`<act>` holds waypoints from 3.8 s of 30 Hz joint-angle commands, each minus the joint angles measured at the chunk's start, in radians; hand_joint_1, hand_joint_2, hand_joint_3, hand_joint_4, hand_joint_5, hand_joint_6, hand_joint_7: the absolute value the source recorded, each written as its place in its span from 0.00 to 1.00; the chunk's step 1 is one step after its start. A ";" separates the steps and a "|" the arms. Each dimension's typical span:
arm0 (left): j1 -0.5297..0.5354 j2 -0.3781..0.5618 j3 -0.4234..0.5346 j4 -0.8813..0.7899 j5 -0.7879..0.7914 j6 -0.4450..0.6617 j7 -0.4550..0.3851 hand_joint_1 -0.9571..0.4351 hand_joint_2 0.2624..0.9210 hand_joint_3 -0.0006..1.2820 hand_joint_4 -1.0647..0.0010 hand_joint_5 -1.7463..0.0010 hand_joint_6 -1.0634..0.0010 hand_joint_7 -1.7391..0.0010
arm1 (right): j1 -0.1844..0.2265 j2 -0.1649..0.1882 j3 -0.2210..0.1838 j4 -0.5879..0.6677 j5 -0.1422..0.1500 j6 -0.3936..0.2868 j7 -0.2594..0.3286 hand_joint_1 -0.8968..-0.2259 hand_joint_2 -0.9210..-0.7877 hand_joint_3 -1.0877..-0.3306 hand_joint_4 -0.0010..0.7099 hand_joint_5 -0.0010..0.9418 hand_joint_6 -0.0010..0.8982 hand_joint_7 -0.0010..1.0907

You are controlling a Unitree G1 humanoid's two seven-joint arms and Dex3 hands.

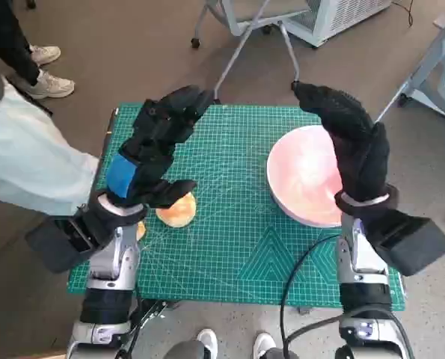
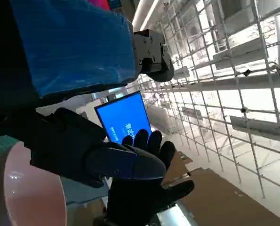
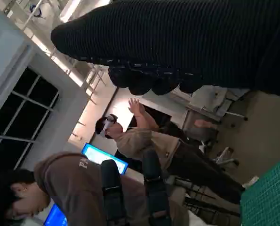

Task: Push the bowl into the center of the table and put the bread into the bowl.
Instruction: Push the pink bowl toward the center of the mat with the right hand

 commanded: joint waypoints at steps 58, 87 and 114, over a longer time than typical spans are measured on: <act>-0.021 0.009 0.028 0.038 0.008 -0.052 -0.010 0.29 1.00 0.21 0.79 0.97 1.00 0.65 | -0.093 -0.258 -0.291 0.705 0.032 -0.065 -0.148 0.42 0.00 0.28 0.15 0.00 0.10 0.28; -0.016 0.026 0.036 0.028 0.012 -0.043 0.005 0.28 1.00 0.21 0.78 0.97 1.00 0.65 | -0.131 -0.167 -0.379 0.861 0.060 0.298 -0.175 0.47 0.00 0.22 0.14 0.01 0.18 0.18; 0.045 0.048 0.055 -0.051 -0.002 0.007 0.028 0.28 1.00 0.18 0.78 0.97 1.00 0.65 | -0.236 -0.013 -0.362 0.868 0.035 0.362 -0.138 0.43 0.00 0.31 0.21 0.02 0.23 0.18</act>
